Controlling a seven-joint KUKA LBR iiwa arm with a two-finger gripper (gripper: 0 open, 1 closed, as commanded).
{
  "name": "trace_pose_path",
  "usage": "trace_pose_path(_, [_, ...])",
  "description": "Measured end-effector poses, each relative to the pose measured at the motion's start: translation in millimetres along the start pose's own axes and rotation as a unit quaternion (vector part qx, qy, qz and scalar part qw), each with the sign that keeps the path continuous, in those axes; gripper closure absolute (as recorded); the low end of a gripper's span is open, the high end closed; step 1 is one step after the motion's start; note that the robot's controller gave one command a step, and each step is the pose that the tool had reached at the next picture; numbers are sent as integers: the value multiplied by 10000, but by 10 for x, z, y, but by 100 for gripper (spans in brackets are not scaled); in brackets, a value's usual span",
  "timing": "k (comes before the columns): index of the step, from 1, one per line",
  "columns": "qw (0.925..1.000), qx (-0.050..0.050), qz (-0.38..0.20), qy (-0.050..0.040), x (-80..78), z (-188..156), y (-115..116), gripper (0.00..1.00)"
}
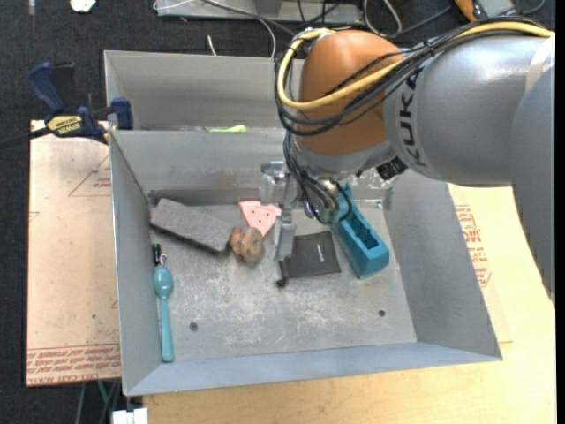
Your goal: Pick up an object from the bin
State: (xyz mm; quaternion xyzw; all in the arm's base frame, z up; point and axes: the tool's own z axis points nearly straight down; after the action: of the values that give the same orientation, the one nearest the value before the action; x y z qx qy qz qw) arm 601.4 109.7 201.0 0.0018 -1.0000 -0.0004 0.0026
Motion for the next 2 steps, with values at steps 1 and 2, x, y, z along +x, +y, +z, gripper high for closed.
trace_pose_path(1, [10000,-4,11,-33,-10,-49,-6,0])
trace_pose_path(2, [9997,-16,238,-66,-265,493,-14,0])
